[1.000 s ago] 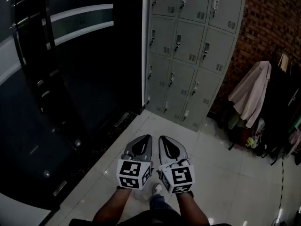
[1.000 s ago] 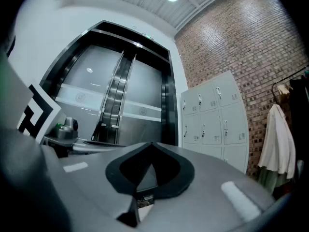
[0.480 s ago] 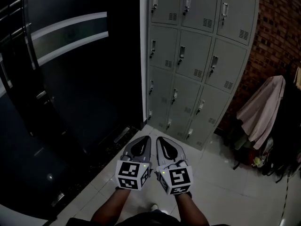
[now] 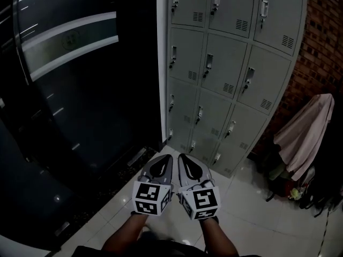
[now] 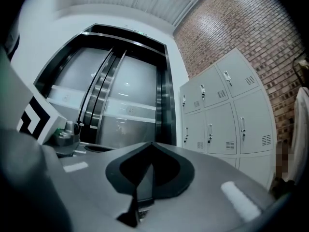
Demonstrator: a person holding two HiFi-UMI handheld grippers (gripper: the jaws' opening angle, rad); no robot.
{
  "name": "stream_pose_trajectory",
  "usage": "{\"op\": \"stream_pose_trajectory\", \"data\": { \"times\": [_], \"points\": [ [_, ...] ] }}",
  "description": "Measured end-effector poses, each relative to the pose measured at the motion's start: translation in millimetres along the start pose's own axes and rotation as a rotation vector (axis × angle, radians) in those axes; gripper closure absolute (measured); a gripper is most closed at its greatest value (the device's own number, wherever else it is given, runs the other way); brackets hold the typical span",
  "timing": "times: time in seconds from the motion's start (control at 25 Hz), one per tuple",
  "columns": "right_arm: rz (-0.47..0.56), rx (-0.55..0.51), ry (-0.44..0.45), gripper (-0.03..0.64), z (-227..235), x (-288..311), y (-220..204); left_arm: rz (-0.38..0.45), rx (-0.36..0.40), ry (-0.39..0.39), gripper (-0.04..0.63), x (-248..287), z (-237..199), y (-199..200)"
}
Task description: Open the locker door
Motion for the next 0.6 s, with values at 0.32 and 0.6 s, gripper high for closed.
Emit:
{"op": "stream_pose_trajectory", "data": {
  "times": [0.32,0.6],
  "points": [
    [-0.021,-0.019,0.003,0.617,32,62,-18,0.007,-0.012,0.002,0.592,60,-37,-12],
    [-0.024,-0.042,-0.01,0.617,63,152,-19,0.014,-0.03,-0.031,0.591,135,-97,-4]
  ]
}}
Point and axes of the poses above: the fingertips, and each gripper's own axes: x forward along the fingers, z to its right, y out of its top, the point moved 3 cm from there along -x, backward along the fingers, and after that the axes turned 7 degrees about x, right-handed, at the moved point
